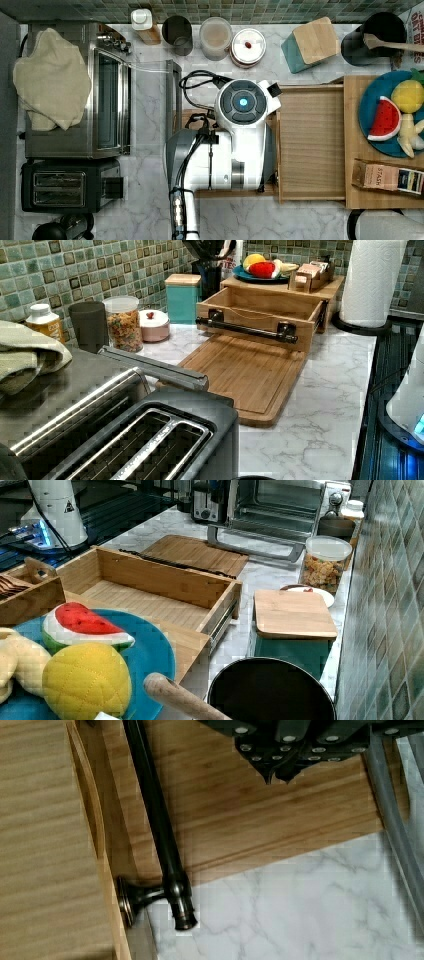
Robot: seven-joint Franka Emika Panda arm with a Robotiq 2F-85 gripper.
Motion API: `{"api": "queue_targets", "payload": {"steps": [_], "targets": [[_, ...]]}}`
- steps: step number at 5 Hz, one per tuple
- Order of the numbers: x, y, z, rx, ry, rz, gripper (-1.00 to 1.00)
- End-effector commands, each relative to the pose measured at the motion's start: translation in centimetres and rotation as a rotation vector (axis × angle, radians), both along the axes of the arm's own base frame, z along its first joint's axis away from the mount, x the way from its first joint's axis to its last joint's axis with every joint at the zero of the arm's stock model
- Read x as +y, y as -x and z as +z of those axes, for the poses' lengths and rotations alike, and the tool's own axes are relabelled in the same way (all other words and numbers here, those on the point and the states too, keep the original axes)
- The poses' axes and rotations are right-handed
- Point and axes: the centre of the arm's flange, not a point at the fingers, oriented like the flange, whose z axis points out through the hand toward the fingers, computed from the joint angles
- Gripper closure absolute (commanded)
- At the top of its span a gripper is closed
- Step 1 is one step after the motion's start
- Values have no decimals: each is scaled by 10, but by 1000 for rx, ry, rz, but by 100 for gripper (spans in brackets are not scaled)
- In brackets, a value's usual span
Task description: Close the drawer.
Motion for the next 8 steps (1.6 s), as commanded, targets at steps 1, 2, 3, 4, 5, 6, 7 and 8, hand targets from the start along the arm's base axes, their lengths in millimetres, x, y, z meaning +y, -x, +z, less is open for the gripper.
{"api": "queue_targets", "payload": {"steps": [1, 2, 3, 4, 5, 6, 7, 8], "targets": [[-15, 12, -39, -36, 22, 131, 100], [-22, 23, -65, -50, 30, 157, 100], [-28, 31, -90, -31, 25, 162, 100], [-36, 36, -104, -5, 17, 174, 100], [-46, 42, -112, -8, 36, 184, 100], [-59, 40, -122, -2, 46, 216, 100], [-78, 32, -137, -20, 31, 254, 100], [-97, 27, -141, 2, 17, 253, 100]]}}
